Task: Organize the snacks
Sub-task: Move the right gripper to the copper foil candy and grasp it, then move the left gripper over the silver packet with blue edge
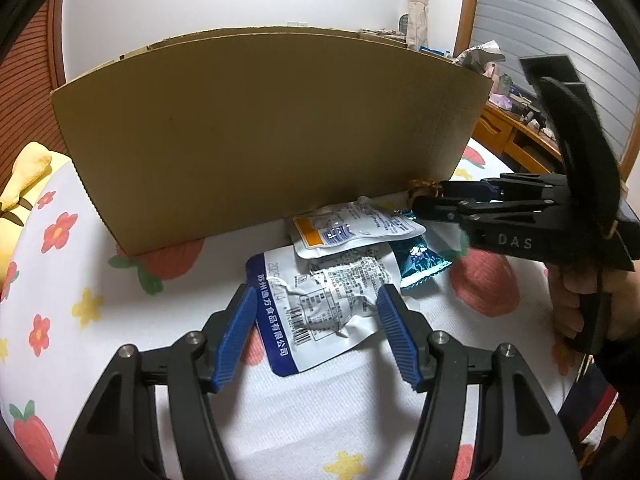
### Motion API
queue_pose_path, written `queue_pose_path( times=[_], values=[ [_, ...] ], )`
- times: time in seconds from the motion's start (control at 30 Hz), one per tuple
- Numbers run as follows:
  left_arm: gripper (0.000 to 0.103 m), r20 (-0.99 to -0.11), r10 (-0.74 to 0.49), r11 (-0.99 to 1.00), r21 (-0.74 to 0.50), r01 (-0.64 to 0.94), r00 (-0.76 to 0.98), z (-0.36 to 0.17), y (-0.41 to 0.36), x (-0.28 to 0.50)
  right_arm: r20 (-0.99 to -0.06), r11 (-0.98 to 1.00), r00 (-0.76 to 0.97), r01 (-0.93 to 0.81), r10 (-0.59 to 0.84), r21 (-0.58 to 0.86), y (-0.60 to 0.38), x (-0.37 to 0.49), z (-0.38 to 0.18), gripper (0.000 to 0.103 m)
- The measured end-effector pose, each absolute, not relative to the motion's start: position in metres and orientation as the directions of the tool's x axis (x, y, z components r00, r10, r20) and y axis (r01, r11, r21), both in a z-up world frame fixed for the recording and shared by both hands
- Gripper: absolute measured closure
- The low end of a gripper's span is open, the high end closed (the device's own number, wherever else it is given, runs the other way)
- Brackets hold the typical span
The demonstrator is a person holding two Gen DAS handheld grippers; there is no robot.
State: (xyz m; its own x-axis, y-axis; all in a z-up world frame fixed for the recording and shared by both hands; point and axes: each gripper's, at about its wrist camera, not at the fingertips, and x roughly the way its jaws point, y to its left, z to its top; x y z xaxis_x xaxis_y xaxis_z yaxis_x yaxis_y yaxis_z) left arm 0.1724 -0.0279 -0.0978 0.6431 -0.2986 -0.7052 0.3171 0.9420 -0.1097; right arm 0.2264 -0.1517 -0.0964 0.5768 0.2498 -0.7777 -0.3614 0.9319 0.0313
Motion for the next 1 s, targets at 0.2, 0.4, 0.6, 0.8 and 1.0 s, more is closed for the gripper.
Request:
queue_pose_path(
  times=[0.2,0.4,0.6,0.8,1.0],
  values=[
    [0.04,-0.704,-0.299,0.942,-0.108,0.318,0.644,-0.099,-0.03,0.172,-0.763,0.923,0.589,-0.383,0.266,0.026,-0.153,0.205,-0.089,0.075],
    [0.04,-0.699,-0.301,0.94,-0.104,0.324,0.649,-0.099,-0.03,0.17,-0.731,0.918,0.61,-0.393,0.307,0.058,-0.167,0.179,-0.084,0.075],
    [0.04,-0.694,-0.294,0.941,-0.089,0.327,0.657,-0.098,-0.032,0.166,-0.716,0.912,0.617,-0.403,0.327,0.069,-0.182,0.157,-0.083,0.075],
    [0.04,-0.689,-0.313,0.939,-0.119,0.324,0.654,-0.095,-0.027,0.166,-0.71,0.916,0.632,-0.397,0.312,0.049,-0.178,0.154,-0.089,0.074],
    [0.04,-0.687,-0.317,0.94,-0.136,0.313,0.654,-0.09,-0.025,0.168,-0.699,0.912,0.642,-0.408,0.315,0.036,-0.175,0.151,-0.091,0.074]
  ],
)
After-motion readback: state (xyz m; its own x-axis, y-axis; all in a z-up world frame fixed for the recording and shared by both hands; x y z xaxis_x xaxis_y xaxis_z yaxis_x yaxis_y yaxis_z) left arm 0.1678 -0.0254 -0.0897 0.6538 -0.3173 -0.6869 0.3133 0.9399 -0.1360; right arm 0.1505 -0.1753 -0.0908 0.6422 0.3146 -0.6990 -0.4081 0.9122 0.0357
